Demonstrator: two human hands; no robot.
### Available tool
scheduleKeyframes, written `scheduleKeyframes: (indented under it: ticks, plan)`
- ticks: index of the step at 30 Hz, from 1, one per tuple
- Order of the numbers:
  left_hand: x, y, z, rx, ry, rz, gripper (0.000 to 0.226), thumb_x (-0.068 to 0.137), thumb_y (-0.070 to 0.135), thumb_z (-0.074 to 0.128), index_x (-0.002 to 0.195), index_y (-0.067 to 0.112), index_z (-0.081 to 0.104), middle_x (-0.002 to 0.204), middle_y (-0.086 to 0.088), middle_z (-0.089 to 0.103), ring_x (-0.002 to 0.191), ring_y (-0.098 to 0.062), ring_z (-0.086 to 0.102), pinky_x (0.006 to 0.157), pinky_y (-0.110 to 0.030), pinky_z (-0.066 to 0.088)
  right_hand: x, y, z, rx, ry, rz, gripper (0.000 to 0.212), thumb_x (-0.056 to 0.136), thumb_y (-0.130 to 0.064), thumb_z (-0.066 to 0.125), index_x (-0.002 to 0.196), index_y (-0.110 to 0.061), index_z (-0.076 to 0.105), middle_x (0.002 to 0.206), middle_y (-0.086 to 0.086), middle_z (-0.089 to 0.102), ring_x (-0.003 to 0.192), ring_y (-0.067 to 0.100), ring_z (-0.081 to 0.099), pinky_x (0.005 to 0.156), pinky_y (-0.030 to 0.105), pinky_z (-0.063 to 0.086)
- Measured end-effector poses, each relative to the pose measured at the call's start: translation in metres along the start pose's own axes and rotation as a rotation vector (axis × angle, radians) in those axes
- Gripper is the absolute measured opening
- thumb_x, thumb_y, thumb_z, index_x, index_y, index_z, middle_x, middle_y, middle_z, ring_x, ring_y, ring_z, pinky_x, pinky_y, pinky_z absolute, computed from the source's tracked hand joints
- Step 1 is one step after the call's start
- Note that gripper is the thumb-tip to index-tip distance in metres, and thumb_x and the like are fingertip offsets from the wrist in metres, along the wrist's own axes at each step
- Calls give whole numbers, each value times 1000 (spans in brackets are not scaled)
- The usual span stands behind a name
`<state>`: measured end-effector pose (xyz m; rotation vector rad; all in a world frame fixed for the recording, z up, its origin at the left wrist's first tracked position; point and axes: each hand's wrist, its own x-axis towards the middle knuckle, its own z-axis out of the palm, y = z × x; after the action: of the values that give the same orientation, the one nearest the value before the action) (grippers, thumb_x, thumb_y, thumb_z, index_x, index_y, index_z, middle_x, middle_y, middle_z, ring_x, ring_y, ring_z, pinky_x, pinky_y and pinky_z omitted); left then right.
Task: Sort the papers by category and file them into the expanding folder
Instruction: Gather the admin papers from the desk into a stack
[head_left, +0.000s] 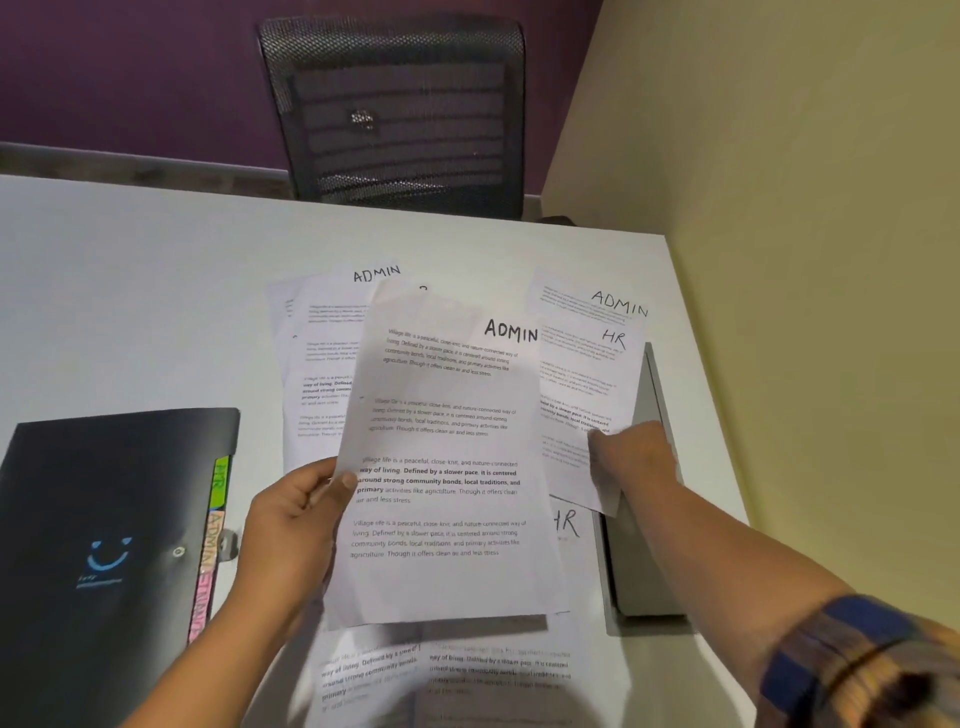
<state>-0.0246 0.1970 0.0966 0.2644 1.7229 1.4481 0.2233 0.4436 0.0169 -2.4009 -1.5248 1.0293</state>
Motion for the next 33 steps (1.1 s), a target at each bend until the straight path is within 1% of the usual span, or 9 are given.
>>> scheduleKeyframes:
  ticks: [2, 5, 11, 16, 20, 24, 28, 31, 33]
  plan:
    - [3, -4, -3, -14, 11, -21, 18, 96, 7, 58, 103, 14, 73, 89, -5, 78, 76, -20, 75, 61, -25, 60, 3, -7, 1, 59, -18, 23, 45, 76, -34, 77, 106, -5, 59, 88, 6, 67, 65, 20, 58, 49, 21, 41]
    - [4, -9, -4, -10, 36, -33, 18, 95, 6, 58, 100, 16, 72, 85, -3, 78, 70, -14, 74, 57, -21, 59, 12, -14, 3, 79, -39, 93, 28, 77, -26, 78, 89, -9, 61, 69, 2, 59, 58, 18, 56, 50, 22, 42]
    - [5, -15, 3, -64, 48, -73, 19, 96, 3, 56, 96, 15, 72, 81, -3, 78, 63, -11, 73, 51, -20, 56, 13, -18, 1, -5, -59, 64, 8, 76, -8, 71, 77, -7, 63, 69, 5, 63, 57, 18, 58, 47, 20, 42]
    - [5, -13, 2, -47, 50, -71, 18, 96, 5, 56, 97, 14, 72, 78, -1, 78, 61, -10, 71, 47, -20, 53, 7, -23, -2, 145, -22, -2, 20, 64, 9, 69, 72, -7, 58, 76, 8, 66, 62, 23, 61, 58, 27, 53]
    - [5, -14, -3, -24, 71, -75, 19, 96, 8, 58, 96, 19, 73, 85, -3, 78, 67, -13, 72, 57, -26, 57, 2, -18, -5, 273, 40, -109, 27, 68, 0, 74, 69, -17, 53, 71, 0, 62, 63, 21, 57, 56, 25, 46]
    - [2, -14, -4, -39, 67, -80, 19, 96, 7, 57, 99, 17, 72, 86, -2, 78, 68, -12, 73, 58, -25, 59, 0, -15, -7, 328, 71, -148, 24, 76, -20, 82, 71, -15, 59, 69, -2, 61, 63, 18, 57, 56, 23, 44]
    - [-1, -13, -1, -48, 64, -82, 19, 96, 6, 56, 99, 17, 71, 83, 0, 78, 65, -10, 73, 55, -22, 59, -1, -12, -10, 282, 110, -155, 49, 90, -38, 66, 52, -14, 49, 51, 0, 48, 49, 22, 47, 54, 27, 38]
    - [-3, -14, -2, -51, 68, -85, 20, 96, 6, 56, 98, 18, 72, 84, -1, 78, 67, -12, 73, 57, -24, 60, 1, -13, -17, 173, 161, -190, 13, 85, -20, 71, 80, -12, 62, 73, 1, 61, 74, 28, 62, 69, 31, 50]
    - [-3, -15, -4, -44, 66, -78, 20, 97, 6, 56, 100, 18, 72, 86, -2, 78, 69, -13, 74, 59, -25, 60, 0, -15, -22, 119, 150, -149, 35, 76, -13, 76, 104, -14, 56, 89, 4, 63, 84, 29, 63, 76, 35, 54]
